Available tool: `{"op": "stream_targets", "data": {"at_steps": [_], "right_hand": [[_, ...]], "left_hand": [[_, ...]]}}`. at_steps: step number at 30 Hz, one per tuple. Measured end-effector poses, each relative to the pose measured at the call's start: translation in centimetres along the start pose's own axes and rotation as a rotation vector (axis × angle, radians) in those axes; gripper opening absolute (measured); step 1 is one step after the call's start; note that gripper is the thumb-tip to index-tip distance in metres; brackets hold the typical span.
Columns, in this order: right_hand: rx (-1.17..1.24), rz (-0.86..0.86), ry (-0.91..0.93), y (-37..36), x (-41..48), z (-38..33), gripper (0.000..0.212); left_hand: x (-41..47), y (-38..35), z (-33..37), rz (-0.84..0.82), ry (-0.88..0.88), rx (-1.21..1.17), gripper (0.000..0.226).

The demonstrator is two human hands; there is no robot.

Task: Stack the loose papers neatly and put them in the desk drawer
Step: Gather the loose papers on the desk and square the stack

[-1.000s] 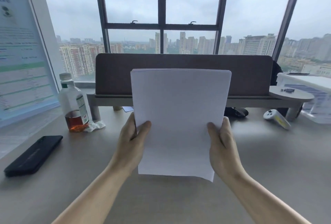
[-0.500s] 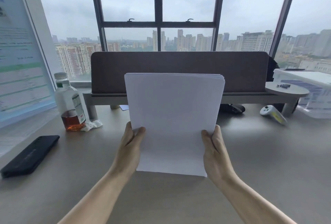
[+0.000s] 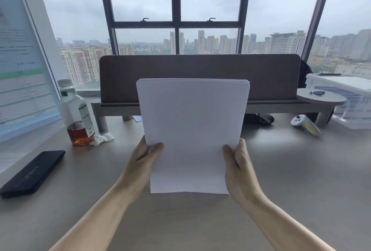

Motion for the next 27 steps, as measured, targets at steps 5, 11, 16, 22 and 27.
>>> {"op": "stream_targets", "data": {"at_steps": [5, 11, 16, 22, 27], "right_hand": [[-0.031, -0.002, 0.005, 0.0, -0.3, -0.5, 0.016], [-0.005, -0.018, -0.010, 0.1, -0.4, -0.7, 0.020], [-0.036, 0.002, -0.022, 0.0, -0.9, 0.0, 0.014], [-0.084, 0.062, 0.006, 0.7, -0.9, -1.1, 0.020], [-0.024, 0.115, 0.013, 3.8, -0.3, -4.1, 0.026]], "left_hand": [[-0.3, 0.1, 0.2, -0.008, -0.005, 0.048, 0.035], [-0.5, 0.1, 0.3, -0.011, -0.028, 0.106, 0.036], [-0.3, 0.1, 0.2, 0.007, -0.062, 0.126, 0.041], [-0.2, -0.2, 0.4, 0.044, -0.113, 0.174, 0.039], [0.0, -2.8, 3.4, 0.047, -0.148, 0.202, 0.038]]}}
Point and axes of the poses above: each hand's wrist, its own x-axis towards the middle knuckle, its own y-axis out of the back of the hand, z = x × y, the point moved 7 cm from there along x, towards the middle knuckle, and after that the axes turned 1 degree about z, right-handed, at the moved point
